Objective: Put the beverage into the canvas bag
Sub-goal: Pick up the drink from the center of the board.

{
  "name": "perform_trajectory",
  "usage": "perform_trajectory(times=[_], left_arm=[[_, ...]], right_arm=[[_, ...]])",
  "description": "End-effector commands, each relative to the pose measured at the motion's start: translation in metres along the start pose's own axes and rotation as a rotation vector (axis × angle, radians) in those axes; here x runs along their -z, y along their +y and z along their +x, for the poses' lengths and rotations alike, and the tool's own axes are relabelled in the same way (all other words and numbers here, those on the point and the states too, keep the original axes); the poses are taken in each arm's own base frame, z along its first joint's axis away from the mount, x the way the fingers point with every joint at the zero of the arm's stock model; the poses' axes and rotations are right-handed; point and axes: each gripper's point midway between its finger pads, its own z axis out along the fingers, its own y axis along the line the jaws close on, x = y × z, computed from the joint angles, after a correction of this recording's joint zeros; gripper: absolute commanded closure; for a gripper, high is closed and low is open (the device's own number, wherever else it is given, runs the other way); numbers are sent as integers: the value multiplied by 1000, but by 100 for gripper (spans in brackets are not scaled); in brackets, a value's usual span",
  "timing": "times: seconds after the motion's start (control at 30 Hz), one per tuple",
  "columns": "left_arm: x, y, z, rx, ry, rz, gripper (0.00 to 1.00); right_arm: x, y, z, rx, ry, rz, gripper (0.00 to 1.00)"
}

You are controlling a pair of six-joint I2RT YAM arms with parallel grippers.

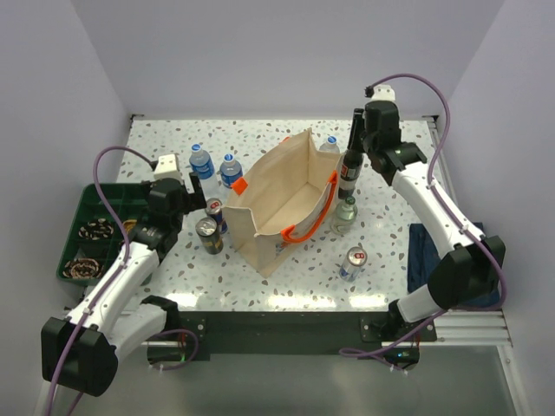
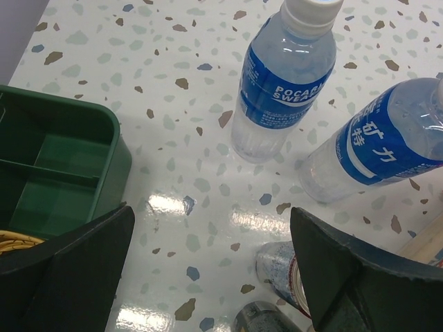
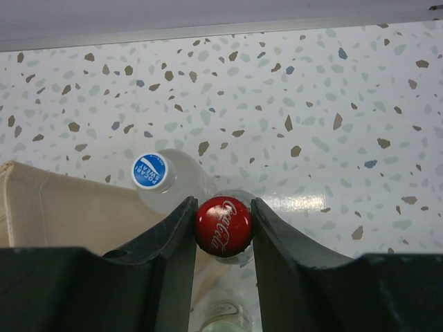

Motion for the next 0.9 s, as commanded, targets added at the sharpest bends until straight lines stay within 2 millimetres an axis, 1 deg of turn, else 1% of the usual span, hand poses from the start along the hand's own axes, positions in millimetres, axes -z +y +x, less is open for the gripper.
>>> perform_trajectory(times=[0.0, 0.07, 0.1, 0.17, 0.3, 0.5, 0.63, 0.73, 0.87], left_arm=[[0, 1, -8, -7, -35, -5, 0], [1, 1, -8, -6, -36, -5, 0], [0, 1, -8, -7, -35, -6, 0], [0, 1, -7, -7, -34, -7, 0], [0, 0, -7, -5, -33, 1, 0], [3, -2, -9, 2, -35, 17, 0], [8, -8, -16, 12, -51, 50, 0], [11, -12, -24, 20, -72, 76, 0], [14, -16, -29, 24, -82, 99, 0]], right_arm=[[6, 6, -28, -9, -70, -6, 81], [7, 7, -27, -5, -66, -5, 86], [7, 6, -27, -6, -65, -1, 94], [8, 5, -27, -4, -63, 2, 100], [12, 3, -31, -8, -77, 12, 100], [20, 0, -45, -23, -124, 23, 100], [23, -3, -51, -39, -164, 30, 100], [27, -4, -61, -53, -203, 34, 100], [32, -5, -77, -60, -250, 38, 100]])
